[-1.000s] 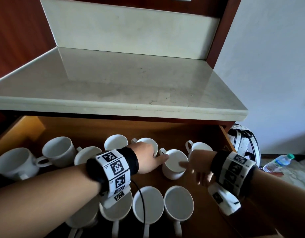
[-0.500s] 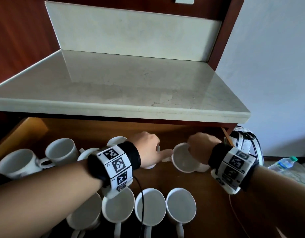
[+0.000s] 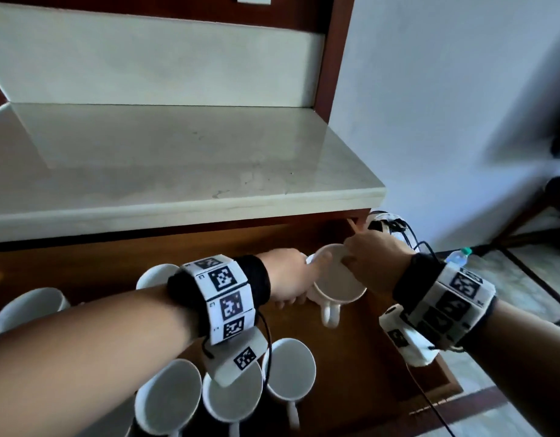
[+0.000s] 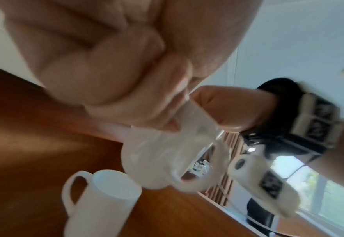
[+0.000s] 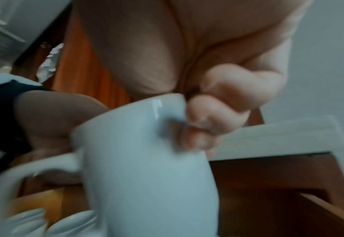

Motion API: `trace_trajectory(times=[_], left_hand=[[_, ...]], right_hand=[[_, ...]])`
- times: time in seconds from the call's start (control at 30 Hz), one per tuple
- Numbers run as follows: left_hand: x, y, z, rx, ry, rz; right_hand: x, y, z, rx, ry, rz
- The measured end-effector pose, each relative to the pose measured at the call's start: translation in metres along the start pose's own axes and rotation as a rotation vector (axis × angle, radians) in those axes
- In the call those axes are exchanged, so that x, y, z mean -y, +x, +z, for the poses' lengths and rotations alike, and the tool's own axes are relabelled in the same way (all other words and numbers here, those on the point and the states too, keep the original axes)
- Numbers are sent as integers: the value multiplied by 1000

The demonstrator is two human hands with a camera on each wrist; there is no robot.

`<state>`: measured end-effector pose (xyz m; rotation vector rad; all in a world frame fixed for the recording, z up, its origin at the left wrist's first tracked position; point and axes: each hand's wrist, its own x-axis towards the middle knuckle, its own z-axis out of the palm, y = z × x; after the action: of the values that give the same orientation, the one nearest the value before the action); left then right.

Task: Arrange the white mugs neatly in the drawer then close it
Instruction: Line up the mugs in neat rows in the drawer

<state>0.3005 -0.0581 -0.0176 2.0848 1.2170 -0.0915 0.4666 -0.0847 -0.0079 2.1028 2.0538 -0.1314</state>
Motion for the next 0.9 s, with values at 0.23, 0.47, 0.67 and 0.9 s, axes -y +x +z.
trace_trajectory(times=[0.23, 0.47, 0.67, 0.9], left_hand=[[12, -9, -7, -72, 211, 40], [30, -15, -2, -42, 227, -35], [36, -20, 1, -35, 274, -62], [36, -23, 4, -32, 251, -60]], right_hand=[[-16, 7, 43, 317, -280, -107], [6, 11, 68, 507, -324, -229], [12, 16, 81, 553, -322, -233], [15, 13, 86, 545, -310, -273]])
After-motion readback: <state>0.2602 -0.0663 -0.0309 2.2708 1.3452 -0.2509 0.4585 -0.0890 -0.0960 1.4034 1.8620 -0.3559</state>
